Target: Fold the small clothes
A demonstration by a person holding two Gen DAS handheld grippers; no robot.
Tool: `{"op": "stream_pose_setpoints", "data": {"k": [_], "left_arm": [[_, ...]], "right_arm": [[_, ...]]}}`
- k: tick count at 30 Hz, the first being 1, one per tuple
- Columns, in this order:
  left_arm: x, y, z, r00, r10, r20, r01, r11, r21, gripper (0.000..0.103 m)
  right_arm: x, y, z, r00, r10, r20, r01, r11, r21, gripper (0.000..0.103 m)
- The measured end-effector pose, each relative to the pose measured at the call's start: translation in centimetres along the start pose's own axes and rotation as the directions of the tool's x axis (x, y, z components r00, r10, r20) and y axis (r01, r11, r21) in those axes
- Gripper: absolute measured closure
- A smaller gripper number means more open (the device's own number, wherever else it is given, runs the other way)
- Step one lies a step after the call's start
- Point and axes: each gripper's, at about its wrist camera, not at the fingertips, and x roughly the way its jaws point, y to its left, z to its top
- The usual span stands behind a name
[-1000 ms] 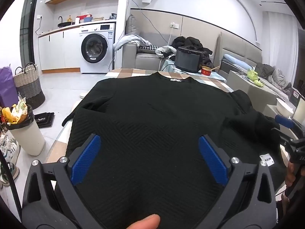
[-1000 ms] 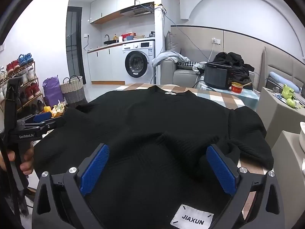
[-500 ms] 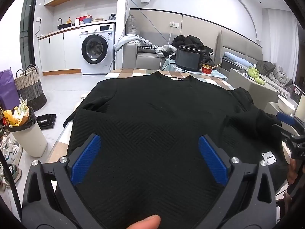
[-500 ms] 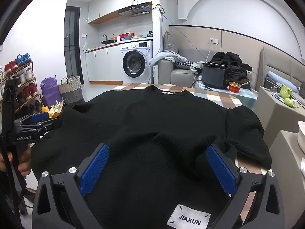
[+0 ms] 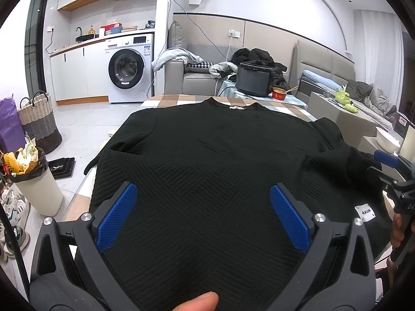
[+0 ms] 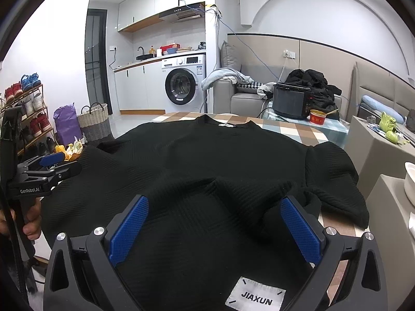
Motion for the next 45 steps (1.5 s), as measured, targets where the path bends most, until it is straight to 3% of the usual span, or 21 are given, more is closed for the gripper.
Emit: {"op": "stream_pose_setpoints", "data": {"k": [16,26,45], "left_arm": [[0.1,0.2,0.2,1.000,-0.016,-0.016,0.016,1.000,-0.011,0.001],[-1.5,-0.4,0.5,0.999,-0.030,0.018,0.030,0.999,0.012,0.001],[-0.2,1.8,3.0,1.000,0.017,-0.006,-0.017,0.998,-0.057,0.001]], "right_arm": [[-0.2,-0.3,-0.1,1.000,-0.007,-0.001,0.007,1.000,0.014,0.000],[-0.9,-0.6,0.2,1.000,-0.012,0.009,0.011,1.000,0.023,0.000],[0.0,-2.9,1.5,0.998,-0.043,-0.051,0.048,0.992,0.114,0.000]]}}
